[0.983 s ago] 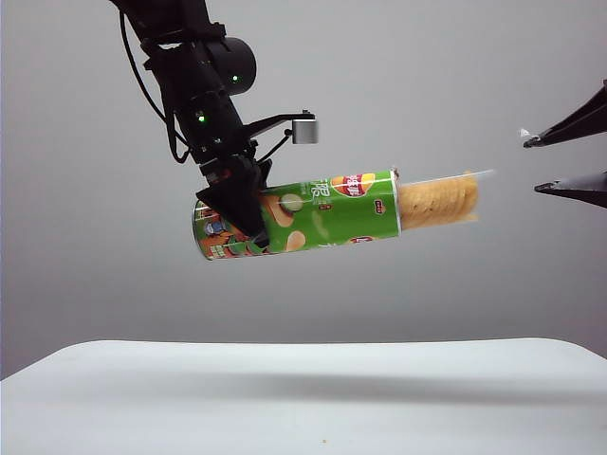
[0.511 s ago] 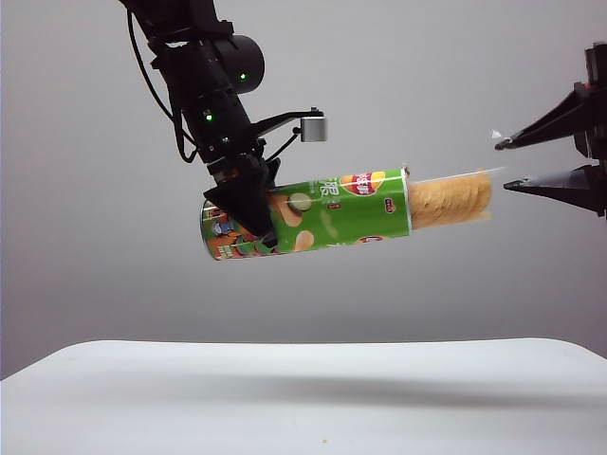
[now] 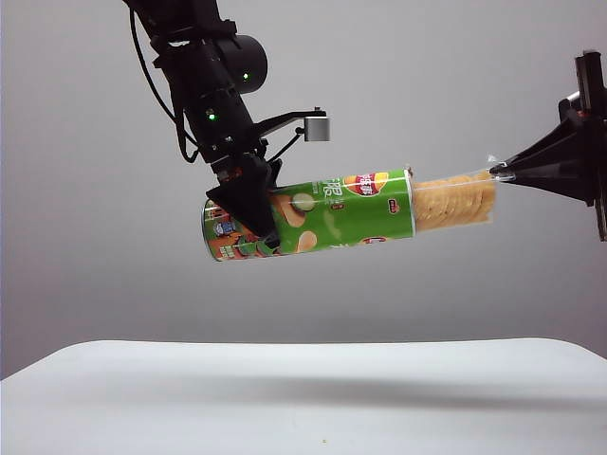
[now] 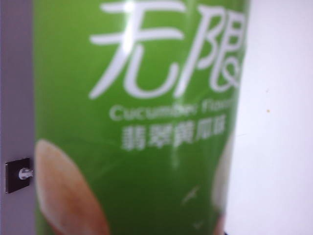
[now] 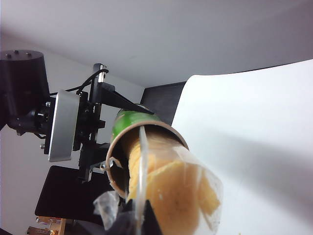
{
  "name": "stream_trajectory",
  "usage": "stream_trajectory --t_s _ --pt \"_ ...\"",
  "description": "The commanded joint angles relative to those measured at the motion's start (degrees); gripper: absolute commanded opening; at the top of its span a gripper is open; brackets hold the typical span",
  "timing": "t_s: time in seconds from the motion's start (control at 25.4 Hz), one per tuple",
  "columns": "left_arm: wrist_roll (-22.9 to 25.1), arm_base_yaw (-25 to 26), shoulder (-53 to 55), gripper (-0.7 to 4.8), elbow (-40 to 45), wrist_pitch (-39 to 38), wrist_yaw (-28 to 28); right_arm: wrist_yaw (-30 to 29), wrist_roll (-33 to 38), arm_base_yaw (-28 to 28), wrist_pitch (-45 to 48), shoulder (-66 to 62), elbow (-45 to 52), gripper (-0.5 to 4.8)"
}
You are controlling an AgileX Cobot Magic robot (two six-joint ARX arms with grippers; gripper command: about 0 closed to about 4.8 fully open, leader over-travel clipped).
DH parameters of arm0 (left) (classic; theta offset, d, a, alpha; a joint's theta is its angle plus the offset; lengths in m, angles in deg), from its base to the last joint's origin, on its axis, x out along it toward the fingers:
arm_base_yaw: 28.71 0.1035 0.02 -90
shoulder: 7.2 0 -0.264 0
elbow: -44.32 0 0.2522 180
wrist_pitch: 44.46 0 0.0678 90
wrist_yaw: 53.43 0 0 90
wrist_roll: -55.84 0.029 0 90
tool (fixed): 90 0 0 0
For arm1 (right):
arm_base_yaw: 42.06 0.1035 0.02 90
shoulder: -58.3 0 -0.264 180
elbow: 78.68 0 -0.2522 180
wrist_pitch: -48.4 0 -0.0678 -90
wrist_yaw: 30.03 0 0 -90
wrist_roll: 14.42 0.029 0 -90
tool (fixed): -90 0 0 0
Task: Pick up the green tub of chips from the desk, push the transparent container that's holding the chips and has slipped out back in, and finally put the chips back on the desk.
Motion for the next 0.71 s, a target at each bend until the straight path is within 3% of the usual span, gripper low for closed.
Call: stream_trajectory --t_s 0.04,0.31,0.51,0.71 --pt "-0.8 -0.2 -0.5 2.47 -0.3 0.4 2.2 -0.3 -0.6 0.3 0.9 0.1 -0.1 -0.01" --pt "-2.5 -0.5 -0.5 2.51 -0.3 0.9 7.5 0.6 -0.6 1.6 0.9 -0.1 -0.1 -0.01" --pt "-3.6 -1.6 -0.5 2.91 -0.3 1.9 7.7 2.6 -0.6 4.7 0.9 -0.1 -0.1 -0.01" --pt "-3.8 -4.3 -0.5 2.92 -0.3 3.1 8.5 3.7 -0.3 9.2 1.9 -2.0 -0.2 -0.01"
